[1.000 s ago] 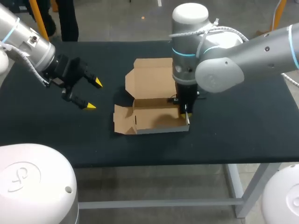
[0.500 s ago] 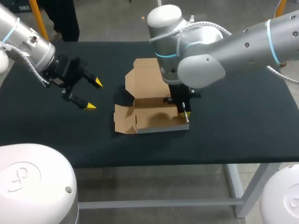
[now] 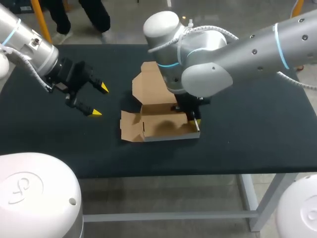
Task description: Assemble the packaging by folding the flat box into shape, placing the metal phone stand inside, and closing the box properly
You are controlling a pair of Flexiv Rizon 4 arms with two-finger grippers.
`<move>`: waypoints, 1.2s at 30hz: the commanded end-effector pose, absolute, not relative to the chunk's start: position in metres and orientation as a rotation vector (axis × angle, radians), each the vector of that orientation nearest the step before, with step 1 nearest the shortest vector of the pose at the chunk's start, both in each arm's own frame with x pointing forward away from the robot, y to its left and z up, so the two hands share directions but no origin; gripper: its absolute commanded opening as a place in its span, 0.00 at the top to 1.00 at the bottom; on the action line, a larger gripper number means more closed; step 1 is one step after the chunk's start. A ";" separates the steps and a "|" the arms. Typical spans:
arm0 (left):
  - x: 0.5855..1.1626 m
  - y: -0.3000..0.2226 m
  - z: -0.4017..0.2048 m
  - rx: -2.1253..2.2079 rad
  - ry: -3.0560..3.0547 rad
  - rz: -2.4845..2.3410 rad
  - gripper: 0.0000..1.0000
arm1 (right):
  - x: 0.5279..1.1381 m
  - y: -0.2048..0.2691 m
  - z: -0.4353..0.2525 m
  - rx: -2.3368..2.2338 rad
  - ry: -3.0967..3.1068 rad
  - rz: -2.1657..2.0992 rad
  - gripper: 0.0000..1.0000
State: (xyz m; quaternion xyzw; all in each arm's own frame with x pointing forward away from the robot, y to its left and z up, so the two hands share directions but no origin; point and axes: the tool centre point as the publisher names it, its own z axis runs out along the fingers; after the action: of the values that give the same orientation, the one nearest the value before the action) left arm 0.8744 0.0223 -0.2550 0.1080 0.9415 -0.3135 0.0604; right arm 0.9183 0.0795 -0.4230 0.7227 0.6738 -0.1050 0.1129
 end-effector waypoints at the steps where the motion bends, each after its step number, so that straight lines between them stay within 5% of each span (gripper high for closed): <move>1: 0.874 0.023 -0.254 0.327 2.853 -0.944 0.00 | 0.914 0.073 -0.424 2.147 2.068 -0.209 1.00; 36: 0.874 0.023 -0.254 0.327 2.853 -0.944 0.00 | 0.909 0.082 -0.419 2.191 2.255 -0.040 1.00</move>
State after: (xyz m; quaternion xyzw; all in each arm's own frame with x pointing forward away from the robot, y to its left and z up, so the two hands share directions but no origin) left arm 0.8744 0.0224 -0.2550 0.1080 0.9415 -0.3135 0.0604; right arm 0.9081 0.0813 -0.4208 0.6967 0.7173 -0.0105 -0.0009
